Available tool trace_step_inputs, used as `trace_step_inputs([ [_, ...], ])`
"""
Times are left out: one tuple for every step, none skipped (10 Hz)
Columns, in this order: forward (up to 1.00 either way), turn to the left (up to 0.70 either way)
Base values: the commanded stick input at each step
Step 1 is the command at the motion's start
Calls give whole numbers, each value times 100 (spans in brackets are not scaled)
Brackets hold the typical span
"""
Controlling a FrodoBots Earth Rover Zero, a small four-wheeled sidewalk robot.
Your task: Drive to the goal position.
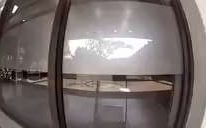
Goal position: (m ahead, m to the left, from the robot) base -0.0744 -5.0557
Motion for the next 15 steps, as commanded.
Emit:
trace_step_inputs([
  [-50,0],
  [-50,0],
  [-50,0],
  [-50,0],
  [-50,0],
  [-50,0],
  [-50,0],
  [-50,0],
  [-50,0],
  [-33,0],
  [-11,0],
  [0,0],
  [0,0],
  [0,0],
  [0,0],
])
